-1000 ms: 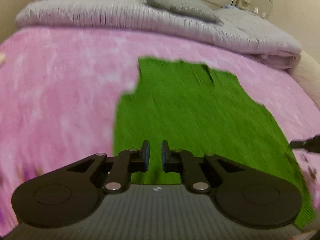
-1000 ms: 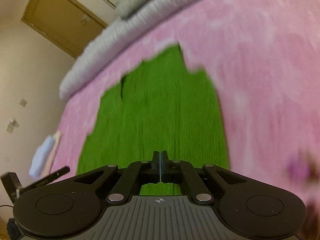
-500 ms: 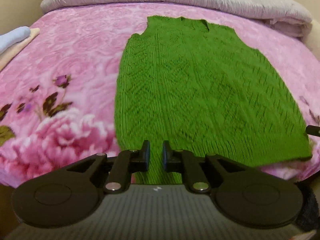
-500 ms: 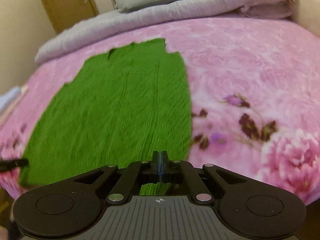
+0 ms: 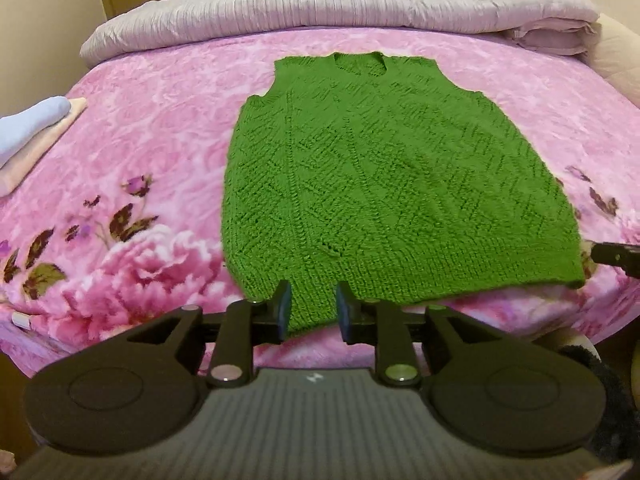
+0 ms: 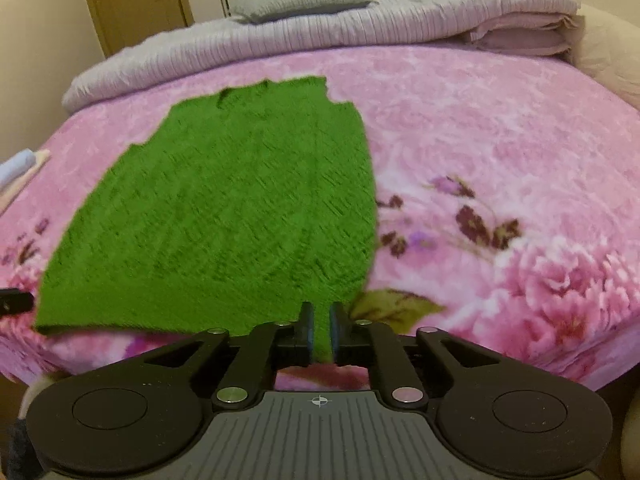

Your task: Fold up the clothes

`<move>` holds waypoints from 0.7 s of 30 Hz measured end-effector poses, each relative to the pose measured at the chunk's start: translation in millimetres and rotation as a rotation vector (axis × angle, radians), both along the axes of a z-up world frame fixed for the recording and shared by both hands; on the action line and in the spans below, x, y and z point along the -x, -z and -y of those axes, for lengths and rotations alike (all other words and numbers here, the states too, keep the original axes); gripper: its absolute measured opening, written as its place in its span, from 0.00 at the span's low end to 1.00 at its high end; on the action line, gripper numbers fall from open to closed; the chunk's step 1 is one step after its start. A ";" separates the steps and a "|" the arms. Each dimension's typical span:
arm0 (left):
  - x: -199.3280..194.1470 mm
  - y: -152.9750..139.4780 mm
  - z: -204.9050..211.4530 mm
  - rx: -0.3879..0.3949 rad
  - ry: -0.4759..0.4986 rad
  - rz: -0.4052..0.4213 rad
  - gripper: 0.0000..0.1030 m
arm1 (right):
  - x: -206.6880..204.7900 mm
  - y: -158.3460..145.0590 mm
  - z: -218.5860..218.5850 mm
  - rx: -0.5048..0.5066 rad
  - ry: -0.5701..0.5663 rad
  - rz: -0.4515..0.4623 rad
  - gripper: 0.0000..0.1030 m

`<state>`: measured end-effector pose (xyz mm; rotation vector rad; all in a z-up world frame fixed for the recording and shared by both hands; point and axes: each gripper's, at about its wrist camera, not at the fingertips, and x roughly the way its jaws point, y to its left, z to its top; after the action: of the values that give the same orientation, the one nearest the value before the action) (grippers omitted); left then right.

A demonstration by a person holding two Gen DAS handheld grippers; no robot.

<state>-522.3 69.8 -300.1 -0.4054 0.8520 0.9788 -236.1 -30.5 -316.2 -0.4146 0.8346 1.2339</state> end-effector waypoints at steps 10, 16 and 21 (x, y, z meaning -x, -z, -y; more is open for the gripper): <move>4.4 6.8 7.7 0.019 -0.005 -0.004 0.22 | 25.7 -4.1 -1.8 0.006 -0.051 -0.033 0.10; 4.7 9.5 13.6 0.025 0.003 -0.006 0.22 | 35.3 -9.9 1.6 0.000 -0.065 -0.023 0.10; 3.3 6.4 18.9 0.016 0.012 0.000 0.22 | 40.0 -11.0 3.5 0.016 -0.067 -0.002 0.10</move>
<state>-525.5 50.9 -306.5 -0.4135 0.8619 0.9609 -276.1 -34.0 -305.2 -0.4568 0.8386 1.2904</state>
